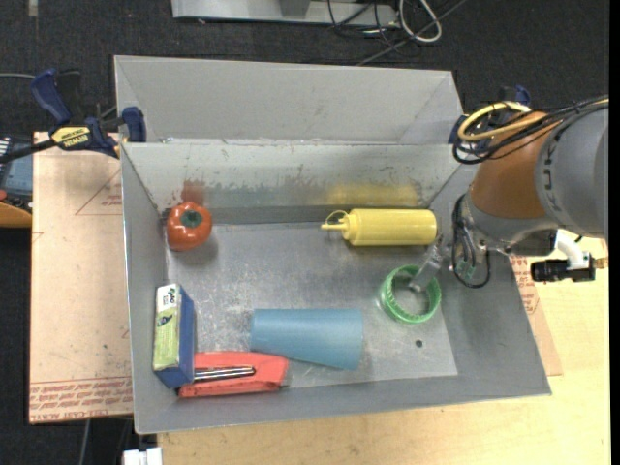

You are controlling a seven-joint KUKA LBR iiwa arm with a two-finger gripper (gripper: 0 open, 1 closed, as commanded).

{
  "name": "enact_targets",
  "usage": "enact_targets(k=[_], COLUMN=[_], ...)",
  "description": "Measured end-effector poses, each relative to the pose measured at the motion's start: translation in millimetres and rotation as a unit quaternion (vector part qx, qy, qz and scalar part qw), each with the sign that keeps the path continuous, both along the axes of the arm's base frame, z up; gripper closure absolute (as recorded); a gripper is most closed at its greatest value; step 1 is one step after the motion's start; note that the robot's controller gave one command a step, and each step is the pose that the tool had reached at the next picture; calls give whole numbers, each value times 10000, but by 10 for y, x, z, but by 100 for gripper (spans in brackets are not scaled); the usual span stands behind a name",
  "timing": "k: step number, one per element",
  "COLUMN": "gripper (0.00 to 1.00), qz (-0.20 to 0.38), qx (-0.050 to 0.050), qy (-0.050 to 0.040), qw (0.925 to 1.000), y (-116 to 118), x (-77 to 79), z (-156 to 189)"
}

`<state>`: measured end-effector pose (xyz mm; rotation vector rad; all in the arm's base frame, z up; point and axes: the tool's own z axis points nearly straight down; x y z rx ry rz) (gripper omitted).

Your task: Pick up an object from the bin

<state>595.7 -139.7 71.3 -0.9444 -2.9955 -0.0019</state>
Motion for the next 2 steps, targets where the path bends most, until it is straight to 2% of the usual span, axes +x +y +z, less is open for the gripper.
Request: enact_targets(k=[1, 2], gripper=[100, 100], qz=[2, 3], qx=[1, 19], qy=[1, 61], qw=[10000, 10000], y=[2, 14], x=[0, -37], z=[2, 255])
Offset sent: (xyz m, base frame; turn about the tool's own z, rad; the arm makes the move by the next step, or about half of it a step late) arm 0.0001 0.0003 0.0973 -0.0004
